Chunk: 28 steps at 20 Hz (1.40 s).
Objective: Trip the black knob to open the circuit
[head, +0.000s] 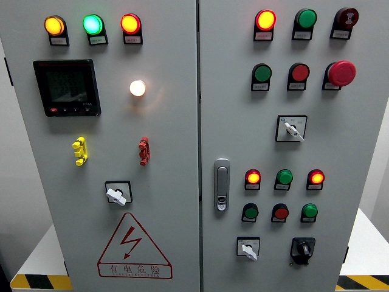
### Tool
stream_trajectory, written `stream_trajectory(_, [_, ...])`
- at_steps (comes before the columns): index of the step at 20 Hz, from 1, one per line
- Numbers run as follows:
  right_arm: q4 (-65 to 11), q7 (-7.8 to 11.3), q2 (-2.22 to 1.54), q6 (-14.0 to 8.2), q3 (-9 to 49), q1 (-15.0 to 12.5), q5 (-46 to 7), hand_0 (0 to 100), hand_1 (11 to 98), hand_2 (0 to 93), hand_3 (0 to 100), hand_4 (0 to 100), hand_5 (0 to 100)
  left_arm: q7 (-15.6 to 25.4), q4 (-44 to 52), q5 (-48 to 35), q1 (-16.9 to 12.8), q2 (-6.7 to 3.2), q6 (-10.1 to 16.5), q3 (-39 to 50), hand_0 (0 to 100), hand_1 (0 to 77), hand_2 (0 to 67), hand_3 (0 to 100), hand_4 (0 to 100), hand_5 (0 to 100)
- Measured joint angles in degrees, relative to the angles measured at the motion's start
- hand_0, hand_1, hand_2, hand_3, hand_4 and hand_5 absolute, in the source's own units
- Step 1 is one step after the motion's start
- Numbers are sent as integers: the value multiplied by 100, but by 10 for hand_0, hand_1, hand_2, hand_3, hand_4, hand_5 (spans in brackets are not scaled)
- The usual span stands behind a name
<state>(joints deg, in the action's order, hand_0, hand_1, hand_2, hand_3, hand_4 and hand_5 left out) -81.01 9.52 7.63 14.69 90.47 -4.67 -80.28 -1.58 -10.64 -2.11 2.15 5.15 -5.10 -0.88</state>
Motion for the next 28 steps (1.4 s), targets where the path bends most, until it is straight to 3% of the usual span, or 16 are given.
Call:
stream_trajectory(3, [17,-71,10,-92,6,312,148,962,530,0,860,975,1000,0,0,0,1,-1,0,0,0,0,194,262,98,86])
stream_trajectory(5, [39,-148,25,-157,6,522,226,983,545,0,897,1000,1000,0,0,0,1,1,0,0,0,0,194,262,99,86])
stream_trajectory(8, [64,-250,55,-182,4,762,378,973,587,0,939,1000,1000,0,0,0,-3,-4,0,0,0,0,194,262,99,86])
stream_trajectory(15, [167,-338,62,-295,-29,1199,424,998,632,0,954,1000,1000,0,0,0,1,-4,0,0,0,0,194,261,99,86])
stream_trajectory(21, [684,-351,55,-308,-34,1623,427,1000,635,0,958,1000,1000,0,0,0,3,-1,0,0,0,0,194,261,99,86])
stream_trajectory(28, [774,-346,61,-309,-37,1744,426,1000,633,0,960,1000,1000,0,0,0,1,-5,0,0,0,0,194,262,99,86])
